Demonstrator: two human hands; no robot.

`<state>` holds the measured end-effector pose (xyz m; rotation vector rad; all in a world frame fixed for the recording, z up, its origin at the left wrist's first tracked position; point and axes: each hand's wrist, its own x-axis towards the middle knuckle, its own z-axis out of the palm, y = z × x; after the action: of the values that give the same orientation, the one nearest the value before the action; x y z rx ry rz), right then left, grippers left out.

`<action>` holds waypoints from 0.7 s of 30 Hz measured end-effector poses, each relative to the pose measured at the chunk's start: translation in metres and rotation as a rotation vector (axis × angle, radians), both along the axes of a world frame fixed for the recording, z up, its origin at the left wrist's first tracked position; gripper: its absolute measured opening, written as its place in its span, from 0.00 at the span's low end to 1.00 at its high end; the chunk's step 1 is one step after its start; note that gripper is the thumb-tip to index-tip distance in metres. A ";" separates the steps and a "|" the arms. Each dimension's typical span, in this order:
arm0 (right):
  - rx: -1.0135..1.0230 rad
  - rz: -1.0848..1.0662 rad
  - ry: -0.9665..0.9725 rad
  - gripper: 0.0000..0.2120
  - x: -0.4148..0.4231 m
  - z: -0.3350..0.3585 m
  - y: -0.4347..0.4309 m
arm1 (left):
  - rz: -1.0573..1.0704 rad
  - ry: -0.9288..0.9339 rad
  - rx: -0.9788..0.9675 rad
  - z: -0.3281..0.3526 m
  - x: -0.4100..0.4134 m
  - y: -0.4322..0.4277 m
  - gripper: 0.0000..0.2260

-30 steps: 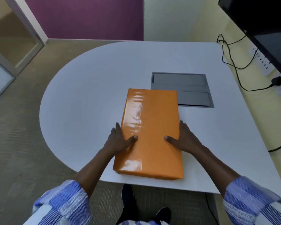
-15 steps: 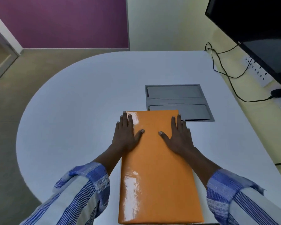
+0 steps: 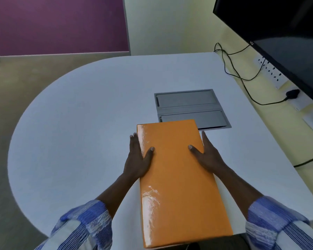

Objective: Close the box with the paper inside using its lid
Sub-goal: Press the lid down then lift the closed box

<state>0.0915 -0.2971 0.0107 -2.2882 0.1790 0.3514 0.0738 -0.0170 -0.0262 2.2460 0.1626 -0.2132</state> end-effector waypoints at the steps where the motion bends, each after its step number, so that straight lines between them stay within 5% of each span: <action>1: 0.037 -0.070 0.057 0.45 -0.010 0.000 -0.004 | 0.071 0.052 -0.110 0.000 -0.010 0.003 0.44; 4: 0.159 -0.211 0.235 0.43 -0.042 -0.006 -0.017 | 0.188 0.271 -0.369 -0.006 -0.038 0.008 0.47; 8: 0.245 -0.280 0.307 0.40 -0.076 -0.014 -0.021 | 0.266 0.398 -0.775 -0.016 -0.066 0.008 0.28; 12: 0.290 -0.304 0.306 0.39 -0.083 -0.012 -0.013 | 0.198 0.493 -1.099 -0.019 -0.080 -0.004 0.29; 21: 0.230 -0.286 0.274 0.41 -0.077 0.014 -0.060 | 0.199 0.486 -0.993 -0.004 -0.084 -0.054 0.33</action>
<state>0.0140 -0.3569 0.0242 -1.9484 0.5690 0.5068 -0.0105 -0.0709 -0.0304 1.1557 0.4283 -0.5832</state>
